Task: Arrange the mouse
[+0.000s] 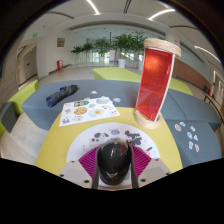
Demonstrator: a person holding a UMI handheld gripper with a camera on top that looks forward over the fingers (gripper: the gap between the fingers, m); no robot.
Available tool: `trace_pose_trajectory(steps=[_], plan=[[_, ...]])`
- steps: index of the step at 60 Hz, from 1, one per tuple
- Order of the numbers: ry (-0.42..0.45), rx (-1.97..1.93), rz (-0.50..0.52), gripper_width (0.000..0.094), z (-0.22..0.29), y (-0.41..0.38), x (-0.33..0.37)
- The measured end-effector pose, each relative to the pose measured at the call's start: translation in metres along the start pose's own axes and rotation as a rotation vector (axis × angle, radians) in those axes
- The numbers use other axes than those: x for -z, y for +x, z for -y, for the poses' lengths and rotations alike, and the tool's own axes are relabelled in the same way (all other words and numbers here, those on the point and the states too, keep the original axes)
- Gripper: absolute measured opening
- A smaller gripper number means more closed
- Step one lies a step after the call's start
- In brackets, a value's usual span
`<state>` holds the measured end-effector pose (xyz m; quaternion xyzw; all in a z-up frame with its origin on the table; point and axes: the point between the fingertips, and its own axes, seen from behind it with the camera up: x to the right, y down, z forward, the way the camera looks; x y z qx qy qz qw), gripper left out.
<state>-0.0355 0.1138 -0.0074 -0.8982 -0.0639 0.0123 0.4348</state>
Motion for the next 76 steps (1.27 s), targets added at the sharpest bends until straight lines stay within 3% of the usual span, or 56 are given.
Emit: trace_pose_trajectory(steps=[10, 16, 23, 33, 49, 57, 76], plan=[[0.006, -0.048, 0.015, 0.0623, -0.001, 0.004, 0.000], [-0.020, -0.063, 0.037, 0.0849, -0.003, 0.000, 0.025], [-0.029, -0.046, 0.060, 0.0833, -0.006, -0.011, 0.078], [0.040, -0.018, 0.035, 0.0836, -0.014, -0.023, 0.171], [0.084, -0.074, 0.053, 0.0834, -0.066, -0.054, 0.270], [0.136, -0.010, -0.002, 0.0834, -0.073, -0.051, 0.279], [0.115, -0.083, 0.054, 0.0828, -0.096, -0.038, 0.269]])
